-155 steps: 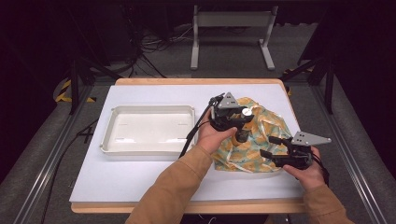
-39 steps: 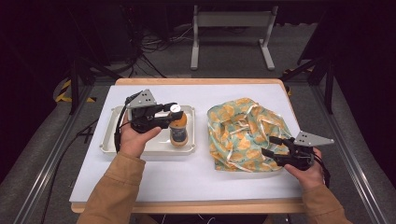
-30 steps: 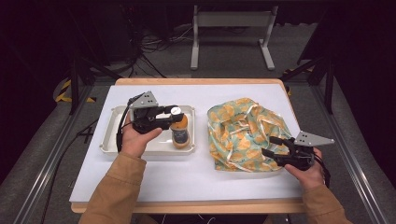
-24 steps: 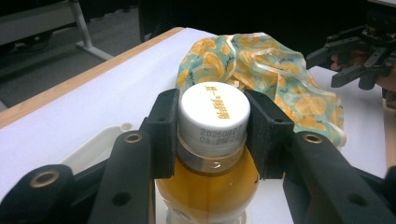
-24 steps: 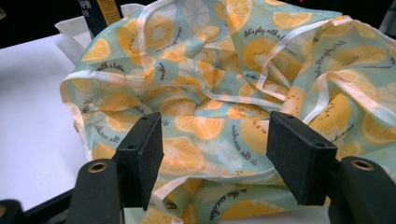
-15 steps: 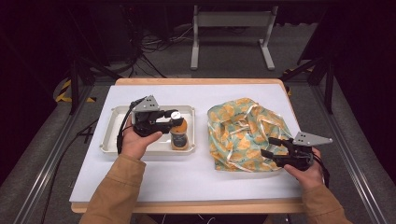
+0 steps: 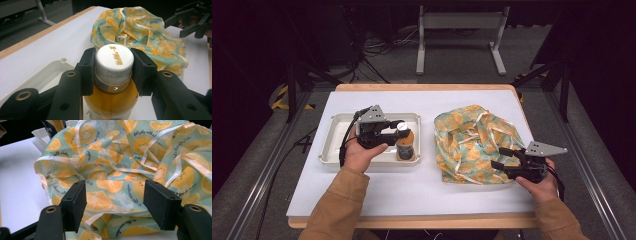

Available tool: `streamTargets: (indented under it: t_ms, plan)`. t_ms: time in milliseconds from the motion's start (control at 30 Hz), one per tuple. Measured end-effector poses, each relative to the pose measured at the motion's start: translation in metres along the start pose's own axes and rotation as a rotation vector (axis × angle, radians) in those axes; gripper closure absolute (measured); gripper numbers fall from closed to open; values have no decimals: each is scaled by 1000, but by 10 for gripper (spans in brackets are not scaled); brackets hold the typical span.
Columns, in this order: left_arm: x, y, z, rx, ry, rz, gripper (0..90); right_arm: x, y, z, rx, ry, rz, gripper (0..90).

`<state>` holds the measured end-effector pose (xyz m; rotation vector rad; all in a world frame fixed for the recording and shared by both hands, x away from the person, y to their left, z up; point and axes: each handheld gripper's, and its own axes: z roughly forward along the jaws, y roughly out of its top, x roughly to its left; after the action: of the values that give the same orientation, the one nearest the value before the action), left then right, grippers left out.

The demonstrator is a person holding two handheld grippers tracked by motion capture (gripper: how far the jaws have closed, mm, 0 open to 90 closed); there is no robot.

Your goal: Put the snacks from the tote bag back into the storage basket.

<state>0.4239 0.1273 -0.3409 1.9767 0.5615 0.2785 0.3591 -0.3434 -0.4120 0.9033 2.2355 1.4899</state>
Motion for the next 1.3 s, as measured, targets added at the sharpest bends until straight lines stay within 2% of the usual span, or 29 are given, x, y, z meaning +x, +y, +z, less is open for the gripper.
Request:
streamTargets:
  t_ms: [100, 367, 533, 600, 767, 867, 1033, 1233, 1300]
  plan:
    - [0, 0, 1, -5, -2, -1, 581, -1, 0, 0, -2, 10, 15, 350]
    - [-2, -2, 1, -13, 0, 7, 580, 0, 0, 1, 0, 14, 19, 337]
    - [-2, -5, 0, -20, -3, -4, 572, 0, -1, 2, 5, 19, 24, 329]
    - [-1, -6, -1, -22, 5, -14, 495, 0, -1, 2, 5, 19, 24, 325]
    - [-3, -7, -4, -43, 0, -24, 423, 0, -1, 2, 5, 17, 27, 317]
    - [-5, -5, -8, -70, -14, -27, 401, 0, -1, 2, 5, 17, 30, 314]
    - [-11, 1, -18, -88, -13, -25, 342, 0, -1, 2, 4, 12, 28, 309]
    - [-19, 2, -41, -122, 26, -18, 314, 0, -1, 1, 1, 6, 24, 303]
    - [-22, 2, -50, -110, 47, -29, 314, 0, -1, 2, 2, 3, 25, 300]
